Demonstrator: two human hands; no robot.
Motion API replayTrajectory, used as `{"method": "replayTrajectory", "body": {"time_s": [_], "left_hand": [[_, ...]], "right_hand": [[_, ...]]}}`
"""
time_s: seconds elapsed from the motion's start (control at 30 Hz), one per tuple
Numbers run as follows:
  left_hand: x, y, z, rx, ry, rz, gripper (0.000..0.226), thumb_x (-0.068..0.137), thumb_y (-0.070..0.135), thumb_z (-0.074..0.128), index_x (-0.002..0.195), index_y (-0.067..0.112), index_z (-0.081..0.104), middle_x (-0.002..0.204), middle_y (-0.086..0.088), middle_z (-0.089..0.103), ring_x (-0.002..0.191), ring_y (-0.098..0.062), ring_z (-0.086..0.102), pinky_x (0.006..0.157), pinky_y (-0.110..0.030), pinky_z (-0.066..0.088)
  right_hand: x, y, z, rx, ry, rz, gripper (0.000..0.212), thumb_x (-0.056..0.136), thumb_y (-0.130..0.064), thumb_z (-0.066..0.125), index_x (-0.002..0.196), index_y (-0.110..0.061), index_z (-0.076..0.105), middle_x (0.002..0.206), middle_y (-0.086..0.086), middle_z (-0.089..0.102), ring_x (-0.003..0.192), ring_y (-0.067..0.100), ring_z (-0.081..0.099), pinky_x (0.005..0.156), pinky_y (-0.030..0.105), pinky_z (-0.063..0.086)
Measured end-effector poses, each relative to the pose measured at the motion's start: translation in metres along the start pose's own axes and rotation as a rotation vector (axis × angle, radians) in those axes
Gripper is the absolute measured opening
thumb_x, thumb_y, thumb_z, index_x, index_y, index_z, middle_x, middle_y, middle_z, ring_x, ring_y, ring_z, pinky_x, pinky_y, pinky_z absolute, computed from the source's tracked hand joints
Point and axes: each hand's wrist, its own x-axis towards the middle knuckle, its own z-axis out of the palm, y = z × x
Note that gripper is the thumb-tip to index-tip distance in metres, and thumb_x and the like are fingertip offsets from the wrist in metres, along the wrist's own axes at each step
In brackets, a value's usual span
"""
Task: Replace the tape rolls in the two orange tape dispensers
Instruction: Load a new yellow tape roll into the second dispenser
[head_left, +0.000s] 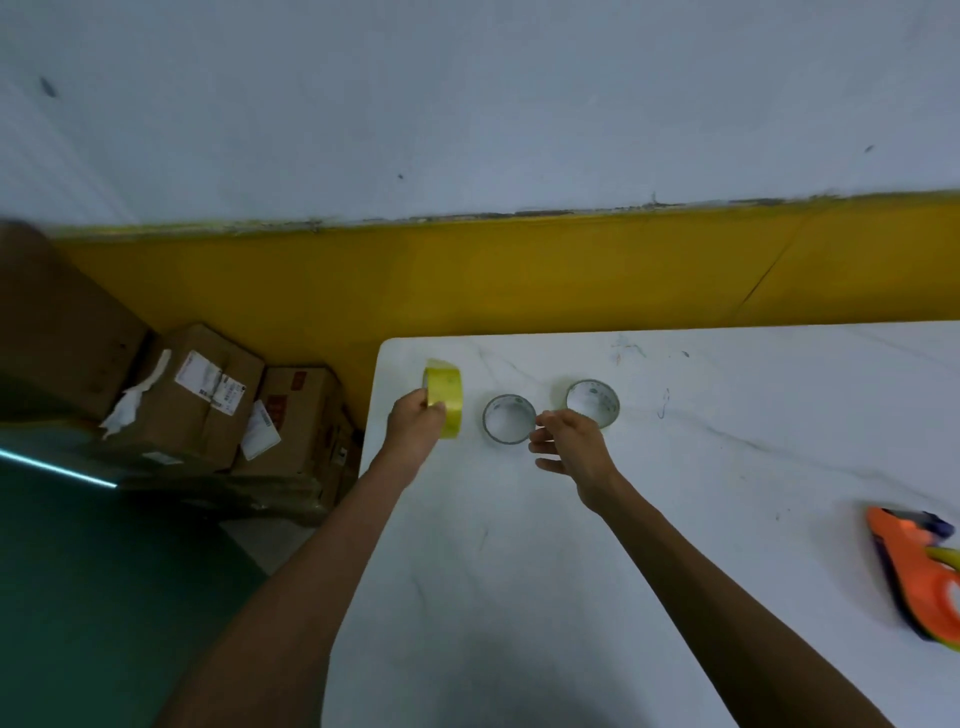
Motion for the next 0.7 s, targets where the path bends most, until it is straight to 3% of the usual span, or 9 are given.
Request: {"method": "replayTrajectory", "body": {"time_s": [0.13,0.3,0.53,0.7], "left_hand": [[-0.030,0.041,-0.001,-0.175,-0.032,0.048,0.016,0.093,0.012,0.051,0.091,0.008,0.066,0.087,-0.011,0.060,0.082,-0.023,0.051,0.073,-0.033,0.038],[-0.060,0.077,0.005,-0.192,-0.045,0.095,0.015,0.097,0.015,0.049,0.104,0.018,0.061,0.107,-0.008,0.059,0.100,-0.026,0.054,0.090,-0.040,0.045],[-0.084,0.085,0.002,-0.173,-0.081,0.139,0.023,0.099,0.018,0.048,0.117,0.012,0.061,0.106,-0.003,0.055,0.098,-0.020,0.050,0.082,-0.032,0.039],[-0.094,0.080,0.003,-0.165,-0.139,0.189,0.021,0.098,0.017,0.049,0.113,0.013,0.063,0.107,-0.006,0.061,0.097,-0.021,0.055,0.082,-0.031,0.043]], "right_hand": [[-0.015,-0.033,0.021,-0.033,-0.043,-0.110,0.020,0.094,-0.030,0.055,0.090,-0.013,0.064,0.086,0.007,0.068,0.083,0.020,0.064,0.079,0.039,0.058],[-0.029,-0.065,0.033,-0.130,-0.066,-0.244,0.023,0.095,-0.032,0.051,0.097,-0.014,0.065,0.102,0.013,0.067,0.095,0.024,0.065,0.075,0.034,0.058],[-0.036,-0.076,0.028,-0.129,-0.043,-0.278,0.027,0.093,-0.033,0.056,0.106,-0.011,0.064,0.105,0.014,0.068,0.098,0.029,0.067,0.070,0.033,0.059],[-0.040,-0.081,0.029,-0.137,0.034,-0.299,0.032,0.089,-0.036,0.061,0.112,-0.014,0.057,0.107,0.010,0.063,0.100,0.028,0.064,0.084,0.048,0.059]]}}
